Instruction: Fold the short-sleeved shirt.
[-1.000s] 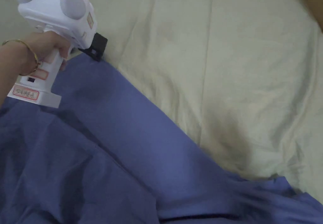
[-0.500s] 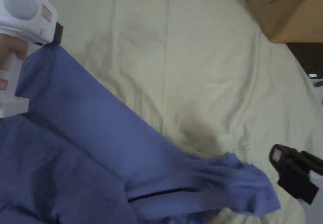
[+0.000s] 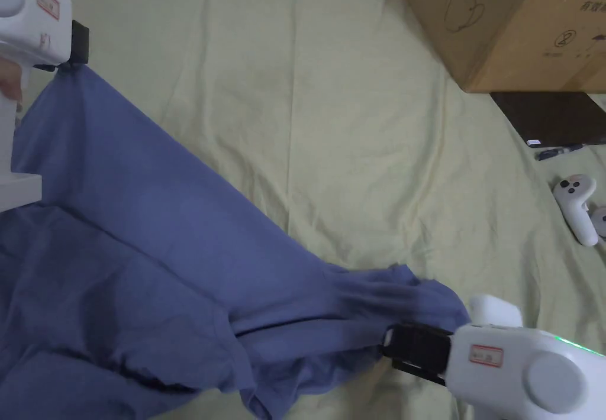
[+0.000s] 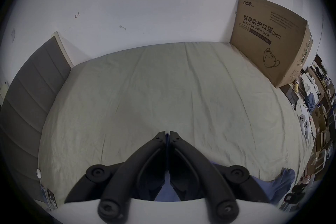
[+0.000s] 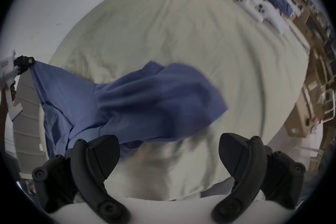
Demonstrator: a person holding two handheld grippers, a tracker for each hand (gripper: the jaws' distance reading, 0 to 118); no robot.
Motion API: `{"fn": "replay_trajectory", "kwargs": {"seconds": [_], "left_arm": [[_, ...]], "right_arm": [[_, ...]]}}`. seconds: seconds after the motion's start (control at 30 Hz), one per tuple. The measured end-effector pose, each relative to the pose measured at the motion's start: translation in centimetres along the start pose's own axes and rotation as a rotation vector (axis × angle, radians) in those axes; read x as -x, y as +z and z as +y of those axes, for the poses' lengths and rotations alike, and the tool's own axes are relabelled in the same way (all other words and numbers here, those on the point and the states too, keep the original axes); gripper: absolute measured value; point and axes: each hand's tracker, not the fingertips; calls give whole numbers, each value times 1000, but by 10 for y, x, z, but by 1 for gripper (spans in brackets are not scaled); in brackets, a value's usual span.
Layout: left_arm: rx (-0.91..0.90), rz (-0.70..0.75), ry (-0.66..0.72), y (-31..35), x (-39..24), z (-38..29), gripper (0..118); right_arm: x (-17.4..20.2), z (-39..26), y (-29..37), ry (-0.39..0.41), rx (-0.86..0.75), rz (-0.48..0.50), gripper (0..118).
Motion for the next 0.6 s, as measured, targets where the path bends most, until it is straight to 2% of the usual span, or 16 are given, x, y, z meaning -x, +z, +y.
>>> {"fn": "replay_trajectory", "kwargs": {"seconds": [0.07, 0.1, 0.13, 0.23, 0.27, 0.33, 0.4, 0.5, 0.6], "left_arm": [[-3, 3, 7, 2, -1, -6, 1], [-2, 4, 9, 2, -1, -6, 1], [-1, 3, 7, 1, -1, -7, 1], [-3, 13, -5, 5, -7, -13, 1], [-3, 13, -5, 5, -7, -14, 1], [-14, 12, 2, 9, -7, -15, 1], [-57, 33, 61, 19, -5, -16, 1], [-144, -54, 191, 53, 6, -21, 1], [-223, -40, 199, 97, 21, -24, 1]], "right_arm": [[8, 0, -7, 34, -44, -16, 105], [11, 0, -10, 46, -67, -38, 96], [16, 0, -12, 51, -82, -47, 73], [18, 3, -19, 51, -89, -47, 20], [16, 6, -21, 32, -86, -12, 10], [14, 8, -15, 13, -92, 27, 5], [13, 8, 4, 62, -133, 84, 5], [10, 15, 44, 107, -204, 141, 5], [10, 25, 95, 157, -300, 203, 5]]}}
